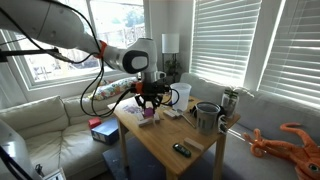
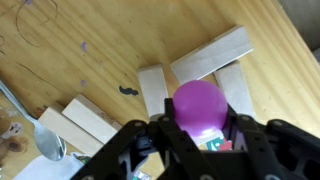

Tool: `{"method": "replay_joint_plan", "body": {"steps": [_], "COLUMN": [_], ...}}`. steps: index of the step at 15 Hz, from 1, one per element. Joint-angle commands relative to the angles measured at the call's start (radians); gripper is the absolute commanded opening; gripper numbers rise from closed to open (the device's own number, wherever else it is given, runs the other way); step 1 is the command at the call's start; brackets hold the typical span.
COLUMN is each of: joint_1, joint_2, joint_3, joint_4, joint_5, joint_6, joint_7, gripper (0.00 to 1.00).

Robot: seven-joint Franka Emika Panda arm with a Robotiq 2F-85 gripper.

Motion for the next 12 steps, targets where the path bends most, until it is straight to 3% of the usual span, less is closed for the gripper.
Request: {"method": "replay_joint_plan", "body": {"steps": [1, 12], "joint_1": [-0.013, -0.018], "joint_2": [0.020, 0.056], "joint_3": [0.013, 0.022], "joint_4": [0.036, 0.063], "joint_5": [0.032, 0.040], "joint_6": [-0.024, -0.060], "joint_7": [-0.052, -0.088], "gripper": [0.20, 0.20]}}
